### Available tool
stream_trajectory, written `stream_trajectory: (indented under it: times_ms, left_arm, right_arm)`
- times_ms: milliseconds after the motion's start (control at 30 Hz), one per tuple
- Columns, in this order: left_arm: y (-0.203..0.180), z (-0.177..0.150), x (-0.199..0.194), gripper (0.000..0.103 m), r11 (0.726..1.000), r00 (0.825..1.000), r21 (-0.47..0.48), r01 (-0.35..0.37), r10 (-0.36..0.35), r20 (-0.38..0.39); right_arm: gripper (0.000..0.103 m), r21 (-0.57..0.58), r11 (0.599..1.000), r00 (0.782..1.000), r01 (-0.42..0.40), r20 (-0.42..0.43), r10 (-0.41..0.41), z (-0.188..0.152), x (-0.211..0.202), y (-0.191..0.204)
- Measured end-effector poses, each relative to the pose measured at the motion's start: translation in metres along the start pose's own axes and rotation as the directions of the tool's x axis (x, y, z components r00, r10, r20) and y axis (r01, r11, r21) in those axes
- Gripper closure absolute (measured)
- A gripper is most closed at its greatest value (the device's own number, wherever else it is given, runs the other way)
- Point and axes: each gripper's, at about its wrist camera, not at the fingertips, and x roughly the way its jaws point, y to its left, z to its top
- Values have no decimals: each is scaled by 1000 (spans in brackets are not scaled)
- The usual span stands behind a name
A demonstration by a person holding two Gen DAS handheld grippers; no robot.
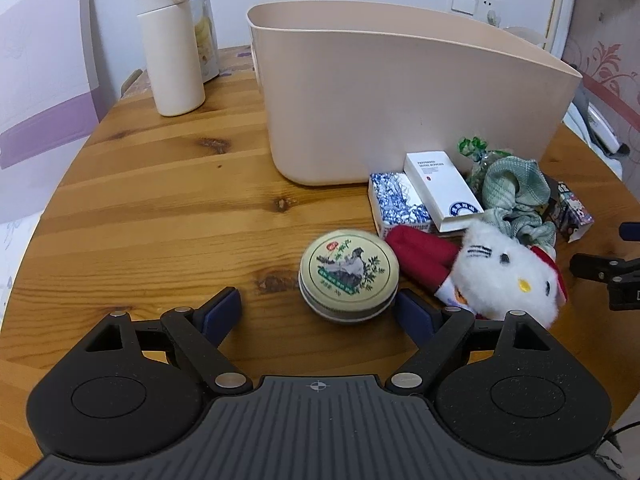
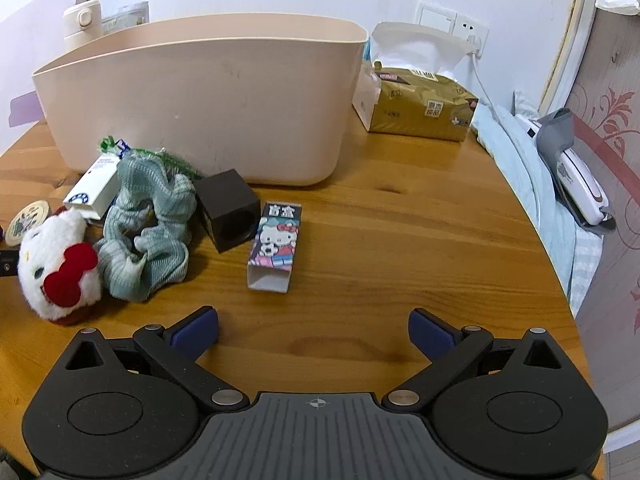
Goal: Organize objects
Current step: 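Withdraw both tools from the bin back toward the table items, then grasp the round tin with left tool while right tool grasps Hello Kitty box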
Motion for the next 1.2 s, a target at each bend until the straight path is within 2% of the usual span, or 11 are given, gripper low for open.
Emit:
stream_trajectory:
  times_ms: [300, 533, 600, 667, 700, 867, 1067, 1200]
  left_arm:
    - [0, 3, 6, 19, 1000, 1000, 13, 6, -7, 26]
    - [1, 10, 12, 32, 1000, 999, 25, 16, -17, 46]
    - [1, 11, 13, 35, 1000, 999, 21, 14, -15, 48]
    - [0, 12, 13, 44, 1000, 998, 18, 11, -12, 55]
    - [-1, 13, 13, 47, 1000, 998, 16, 10, -11, 56]
    - [-1, 14, 13, 48, 1000, 999, 17, 8, -9, 53]
    - [0, 12, 12, 48, 1000, 999, 8, 3, -4, 51]
    - [1, 9, 8, 48, 1000, 999, 8, -1, 0, 41]
  right_arm:
    - [2, 17, 1000, 1000, -8, 21, 8, 10, 12, 5]
    - [17, 34, 999, 999, -7, 36, 6, 21, 18, 6]
    - [22, 39, 999, 999, -13, 37, 12, 23, 19, 6]
    - [34, 41, 999, 999, -15, 43, 13, 26, 20, 8]
    - [36, 40, 999, 999, -16, 44, 14, 27, 20, 8]
    - [61, 27, 999, 999, -24, 47, 23, 29, 18, 13]
    - [78, 46, 998, 998, -46, 53, 44, 26, 15, 11]
    - [80, 53, 997, 997, -57, 59, 54, 23, 11, 8]
